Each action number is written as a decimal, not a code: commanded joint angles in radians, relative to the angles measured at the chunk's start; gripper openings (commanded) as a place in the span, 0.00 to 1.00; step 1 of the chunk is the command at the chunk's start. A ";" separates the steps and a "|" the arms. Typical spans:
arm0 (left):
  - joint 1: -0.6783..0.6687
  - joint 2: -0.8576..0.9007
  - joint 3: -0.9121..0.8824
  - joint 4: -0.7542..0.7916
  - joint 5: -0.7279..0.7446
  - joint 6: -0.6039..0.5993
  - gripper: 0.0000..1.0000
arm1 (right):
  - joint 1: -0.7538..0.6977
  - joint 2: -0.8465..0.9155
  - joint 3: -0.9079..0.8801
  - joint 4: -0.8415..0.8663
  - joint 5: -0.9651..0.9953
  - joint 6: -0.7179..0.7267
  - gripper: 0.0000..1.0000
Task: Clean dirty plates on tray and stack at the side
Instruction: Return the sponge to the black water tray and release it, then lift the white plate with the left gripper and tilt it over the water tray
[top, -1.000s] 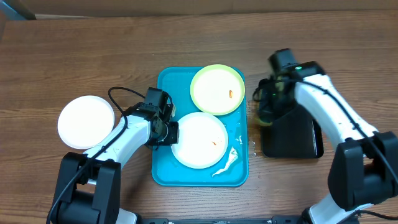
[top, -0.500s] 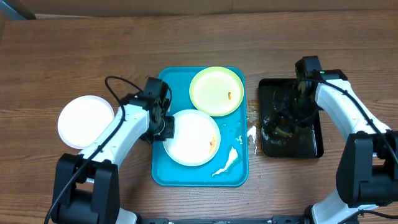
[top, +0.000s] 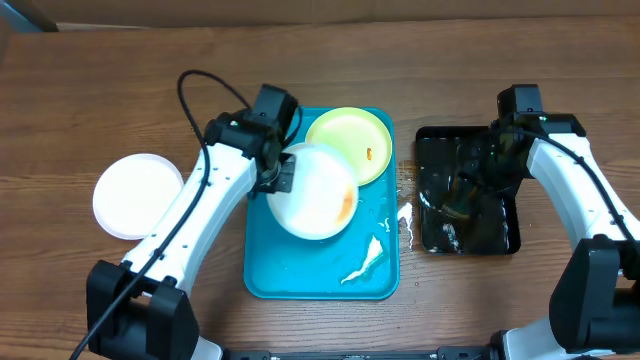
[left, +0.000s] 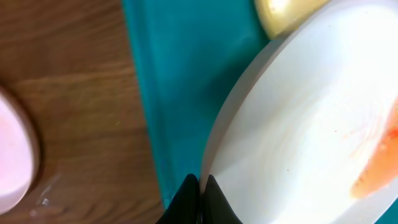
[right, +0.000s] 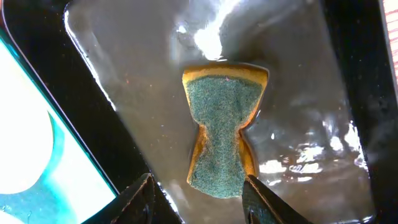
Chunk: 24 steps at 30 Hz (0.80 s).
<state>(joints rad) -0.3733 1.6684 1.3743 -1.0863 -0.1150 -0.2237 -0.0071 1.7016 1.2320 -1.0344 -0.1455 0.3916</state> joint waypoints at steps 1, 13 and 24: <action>-0.040 0.003 0.059 0.049 0.108 0.014 0.04 | -0.008 -0.023 0.001 -0.007 -0.010 -0.005 0.48; -0.245 0.003 0.077 0.323 0.048 -0.029 0.04 | -0.242 -0.023 0.001 -0.063 -0.136 -0.029 0.49; -0.381 0.008 0.077 0.562 -0.175 -0.042 0.04 | -0.529 -0.023 0.000 -0.128 -0.289 -0.086 0.60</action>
<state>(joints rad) -0.7109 1.6718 1.4250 -0.5732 -0.1566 -0.2569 -0.5167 1.7016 1.2320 -1.1572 -0.3782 0.3359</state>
